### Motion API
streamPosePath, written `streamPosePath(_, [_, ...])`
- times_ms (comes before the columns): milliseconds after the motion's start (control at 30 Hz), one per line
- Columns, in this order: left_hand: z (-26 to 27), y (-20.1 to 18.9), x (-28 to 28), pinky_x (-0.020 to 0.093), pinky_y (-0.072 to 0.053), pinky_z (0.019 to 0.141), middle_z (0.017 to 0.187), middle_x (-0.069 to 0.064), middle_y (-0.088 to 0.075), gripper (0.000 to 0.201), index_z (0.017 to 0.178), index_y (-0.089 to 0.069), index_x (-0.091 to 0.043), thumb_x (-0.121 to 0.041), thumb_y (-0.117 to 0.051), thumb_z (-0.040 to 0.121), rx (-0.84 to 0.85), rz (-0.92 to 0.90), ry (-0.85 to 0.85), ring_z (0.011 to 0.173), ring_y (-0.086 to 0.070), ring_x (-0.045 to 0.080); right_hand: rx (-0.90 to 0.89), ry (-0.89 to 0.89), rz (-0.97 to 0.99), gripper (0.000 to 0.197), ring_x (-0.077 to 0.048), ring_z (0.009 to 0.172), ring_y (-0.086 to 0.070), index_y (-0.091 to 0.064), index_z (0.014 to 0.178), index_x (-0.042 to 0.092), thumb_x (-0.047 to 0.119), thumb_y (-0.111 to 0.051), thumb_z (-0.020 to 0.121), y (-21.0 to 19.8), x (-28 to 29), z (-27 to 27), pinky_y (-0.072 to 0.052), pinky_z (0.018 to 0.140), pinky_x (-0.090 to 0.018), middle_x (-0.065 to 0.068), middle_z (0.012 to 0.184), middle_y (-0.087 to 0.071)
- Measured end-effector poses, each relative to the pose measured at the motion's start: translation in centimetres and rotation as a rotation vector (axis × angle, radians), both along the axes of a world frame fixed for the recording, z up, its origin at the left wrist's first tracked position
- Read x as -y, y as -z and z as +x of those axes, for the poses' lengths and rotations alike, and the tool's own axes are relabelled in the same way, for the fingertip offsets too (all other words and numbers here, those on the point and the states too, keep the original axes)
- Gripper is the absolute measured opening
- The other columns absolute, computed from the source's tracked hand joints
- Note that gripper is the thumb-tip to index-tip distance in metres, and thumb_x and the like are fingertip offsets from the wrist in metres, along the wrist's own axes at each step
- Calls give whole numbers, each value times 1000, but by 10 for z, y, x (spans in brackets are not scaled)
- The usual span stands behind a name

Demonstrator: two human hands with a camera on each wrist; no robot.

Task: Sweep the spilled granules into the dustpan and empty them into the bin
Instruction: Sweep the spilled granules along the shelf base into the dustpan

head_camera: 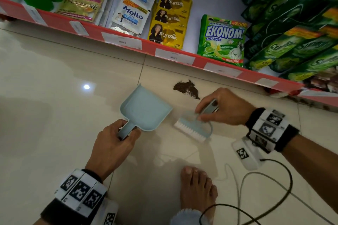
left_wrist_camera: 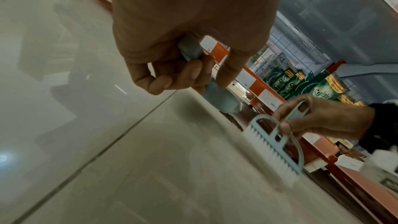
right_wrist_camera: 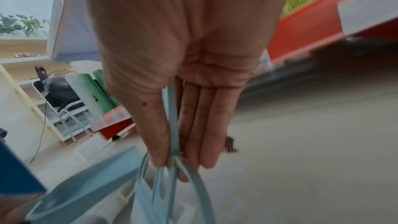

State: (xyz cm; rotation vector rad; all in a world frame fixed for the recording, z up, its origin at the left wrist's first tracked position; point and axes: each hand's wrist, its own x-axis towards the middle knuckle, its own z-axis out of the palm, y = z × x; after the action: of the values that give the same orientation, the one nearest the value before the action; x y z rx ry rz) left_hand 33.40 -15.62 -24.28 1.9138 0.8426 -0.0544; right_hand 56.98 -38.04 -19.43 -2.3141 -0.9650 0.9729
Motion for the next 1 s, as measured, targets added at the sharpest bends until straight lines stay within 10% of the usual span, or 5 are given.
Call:
streamPosePath(400, [-3,3,1,25,-32,47,41,-10,-48,27,72,-57,-16,-37,-67,87,-41,-9,-13,39,-42,6,395,221,94,16,-15,87,-70,-77,98,18,19,-76,82,-8,2,25,-55,86,-31,3,96,-76])
streamPosePath(600, [2,6,3,19,-31,44,45,-13,-51,26,72,-56,-19,-38,-66,86,-36,-18,5,40,-44,6,931,38,-320,22,-38,79,-67,-69,105,8,3,-62,85,-10,3,20,-54,67,-41,-17,92,-71])
streamPosePath(867, [7,8,8,25,-34,47,45,-12,-51,25,72,-57,-19,-36,-67,86,-19,-27,37,41,-43,7,814,-27,-270,42,-38,77,-68,-58,130,11,-3,-48,91,28,-22,1,-51,64,-39,-16,101,-71])
streamPosePath(1000, [6,8,6,26,-35,48,46,-8,-50,28,71,-55,-17,-37,-67,85,-18,-38,23,41,-41,7,697,-169,-255,27,-35,87,-66,-63,118,13,8,-46,97,25,-17,-7,-53,73,-43,-10,110,-70])
